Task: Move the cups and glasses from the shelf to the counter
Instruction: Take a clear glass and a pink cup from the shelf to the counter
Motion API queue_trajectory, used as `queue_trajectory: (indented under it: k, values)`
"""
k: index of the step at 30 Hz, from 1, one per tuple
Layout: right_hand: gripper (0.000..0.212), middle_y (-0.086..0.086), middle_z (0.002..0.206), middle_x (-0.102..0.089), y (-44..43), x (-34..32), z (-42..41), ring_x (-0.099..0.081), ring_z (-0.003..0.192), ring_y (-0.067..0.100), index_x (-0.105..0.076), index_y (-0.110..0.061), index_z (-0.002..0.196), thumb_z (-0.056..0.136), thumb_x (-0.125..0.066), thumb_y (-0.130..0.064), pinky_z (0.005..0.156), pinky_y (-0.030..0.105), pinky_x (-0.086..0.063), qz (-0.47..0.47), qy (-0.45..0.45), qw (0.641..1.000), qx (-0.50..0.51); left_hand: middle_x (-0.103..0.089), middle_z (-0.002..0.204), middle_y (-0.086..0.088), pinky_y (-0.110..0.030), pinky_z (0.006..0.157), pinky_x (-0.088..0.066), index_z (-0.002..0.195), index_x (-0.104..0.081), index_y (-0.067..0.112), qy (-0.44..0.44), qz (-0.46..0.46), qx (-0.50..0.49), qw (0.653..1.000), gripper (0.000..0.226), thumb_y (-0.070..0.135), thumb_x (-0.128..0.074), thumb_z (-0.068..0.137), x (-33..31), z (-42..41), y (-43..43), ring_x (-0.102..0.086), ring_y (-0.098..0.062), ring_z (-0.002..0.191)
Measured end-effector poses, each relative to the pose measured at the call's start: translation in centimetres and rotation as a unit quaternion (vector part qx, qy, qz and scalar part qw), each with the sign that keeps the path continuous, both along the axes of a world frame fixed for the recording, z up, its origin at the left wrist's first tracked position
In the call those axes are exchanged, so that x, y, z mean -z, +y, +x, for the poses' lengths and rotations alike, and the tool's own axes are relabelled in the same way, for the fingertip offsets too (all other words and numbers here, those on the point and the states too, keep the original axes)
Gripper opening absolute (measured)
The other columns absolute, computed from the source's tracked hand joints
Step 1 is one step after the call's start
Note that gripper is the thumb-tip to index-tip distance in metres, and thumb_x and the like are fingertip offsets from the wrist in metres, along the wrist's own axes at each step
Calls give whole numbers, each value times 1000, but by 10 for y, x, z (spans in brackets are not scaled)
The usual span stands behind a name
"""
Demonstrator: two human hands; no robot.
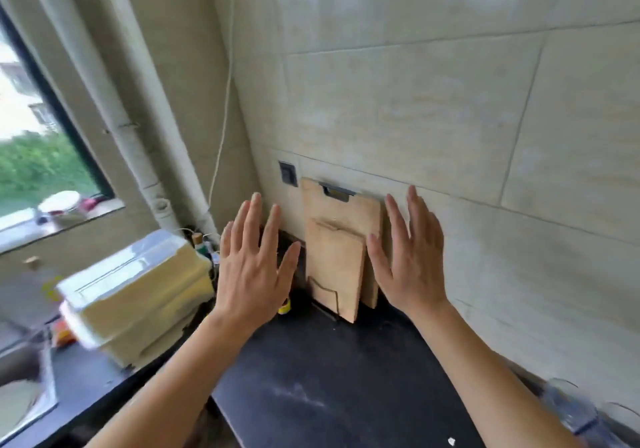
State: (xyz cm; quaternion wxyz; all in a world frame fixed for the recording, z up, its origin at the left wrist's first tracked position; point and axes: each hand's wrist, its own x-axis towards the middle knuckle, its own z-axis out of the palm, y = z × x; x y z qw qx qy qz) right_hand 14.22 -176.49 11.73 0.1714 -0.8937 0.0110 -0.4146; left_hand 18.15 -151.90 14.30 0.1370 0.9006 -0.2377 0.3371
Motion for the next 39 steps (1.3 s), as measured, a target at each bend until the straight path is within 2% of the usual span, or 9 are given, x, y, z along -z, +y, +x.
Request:
queue_trajectory:
  k: [6,10,16,21,25,27,34,39]
  values:
    - [66,14,167,-11,220,-19,58,-14,152,34,-24,-21,158,101,-40,-50,122,51,-14,-30,-16,990,-137,-17,164,-14,-53,115,-21,153,-31,15,-36,-18,-128,991,64,50,-35,100,-20,-12,240,-19,-33,149]
    - [68,12,168,-7,397,-26,81,-13,153,34,-21,-22,159,101,-38,-53,122,51,-8,-52,-25,973,-222,-23,161,-17,-57,112,-25,150,-37,12,-29,-20,-233,972,64,49,-37,98,-26,-38,406,-24,-37,147]
    - [67,11,167,-13,660,-44,83,-18,152,32,-28,-22,157,99,-45,-49,120,50,-14,-53,-36,922,-383,-29,158,-18,-59,110,-27,148,-39,12,-15,-9,-382,924,63,49,-38,97,-47,-102,617,-28,-38,144]
    - [65,14,164,-22,824,-45,68,-26,148,34,-36,-21,153,97,-46,-51,117,54,-24,-52,-25,875,-482,-26,160,-17,-60,109,-29,152,-33,12,-18,-10,-480,877,66,48,-39,97,-48,-151,734,-27,-37,145]
    - [65,14,165,-21,927,-35,63,-24,150,32,-37,-19,153,97,-50,-49,119,54,-20,-71,-18,828,-556,-31,157,-18,-60,109,-31,149,-38,12,0,-17,-555,832,66,49,-38,95,-35,-178,806,-29,-37,142]
    - [62,14,164,-23,971,-28,64,-25,149,32,-40,-19,151,98,-45,-51,119,53,-20,-77,-11,813,-577,-33,156,-18,-60,109,-30,147,-41,11,13,-20,-582,813,65,50,-37,95,-28,-185,839,-31,-37,142]
    - [66,12,166,-17,1122,-26,105,-21,151,31,-30,-22,155,99,-39,-56,122,50,-14,-82,4,773,-629,-38,153,-20,-56,110,-32,144,-43,11,10,-19,-650,760,63,49,-36,95,-27,-164,956,-36,-38,139]
    - [68,13,164,-20,1217,-43,132,-26,148,33,-29,-21,155,99,-36,-58,118,54,-24,-64,23,745,-664,-41,150,-20,-54,108,-34,143,-47,9,6,-25,-684,729,64,50,-35,94,-38,-145,1031,-39,-38,136]
